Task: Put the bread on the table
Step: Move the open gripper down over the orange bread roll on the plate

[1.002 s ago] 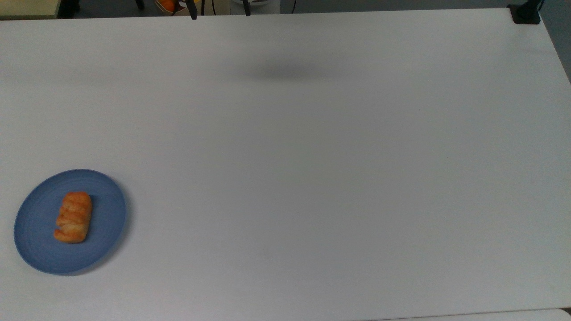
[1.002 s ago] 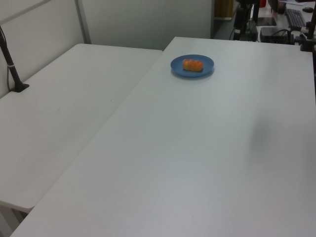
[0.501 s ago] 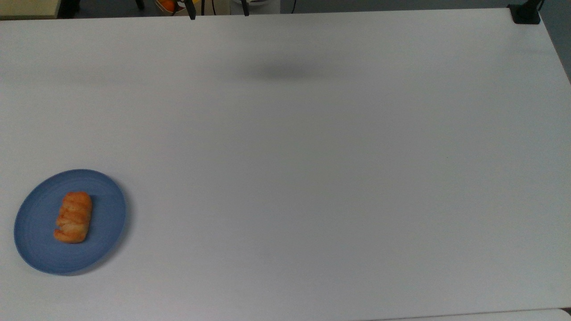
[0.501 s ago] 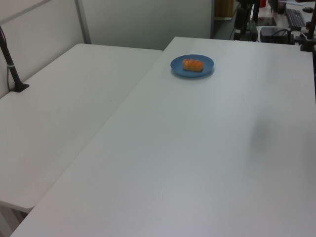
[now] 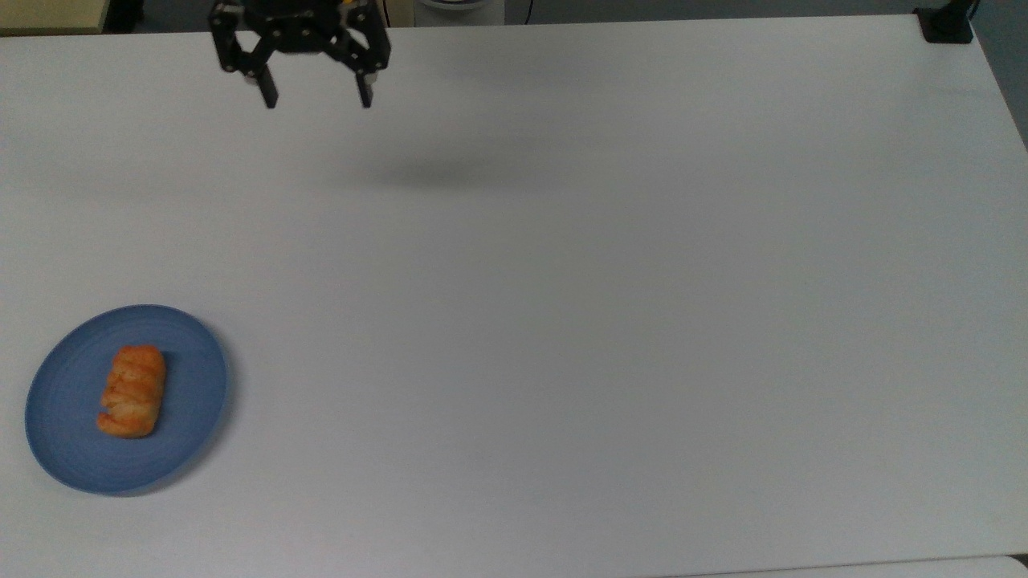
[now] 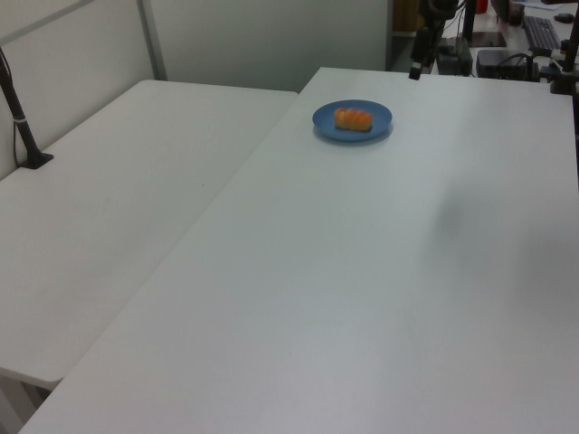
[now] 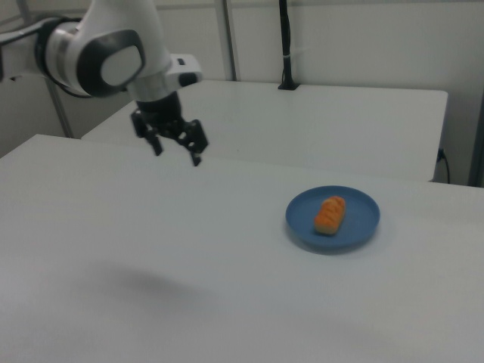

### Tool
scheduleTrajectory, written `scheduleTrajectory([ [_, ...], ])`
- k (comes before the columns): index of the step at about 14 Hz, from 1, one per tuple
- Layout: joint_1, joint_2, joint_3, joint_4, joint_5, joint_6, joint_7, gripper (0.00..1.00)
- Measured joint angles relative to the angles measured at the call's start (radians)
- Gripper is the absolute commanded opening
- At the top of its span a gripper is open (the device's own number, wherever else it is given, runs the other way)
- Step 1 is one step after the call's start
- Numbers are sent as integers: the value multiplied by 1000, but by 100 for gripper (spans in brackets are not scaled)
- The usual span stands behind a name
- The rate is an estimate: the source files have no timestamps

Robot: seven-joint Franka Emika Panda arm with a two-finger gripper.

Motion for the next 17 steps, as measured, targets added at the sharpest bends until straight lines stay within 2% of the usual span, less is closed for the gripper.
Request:
scheduleTrajectory([
  [4,-73,89,-7,25,0,223,-10,100],
  [8,-96,202,-23,36,0,484,-11,100],
  [11,-121,322,-25,60,1,697,-10,100],
  [13,-137,378,-25,88,1,755,-9,100],
  [17,-162,537,-25,202,1,810,-9,100],
])
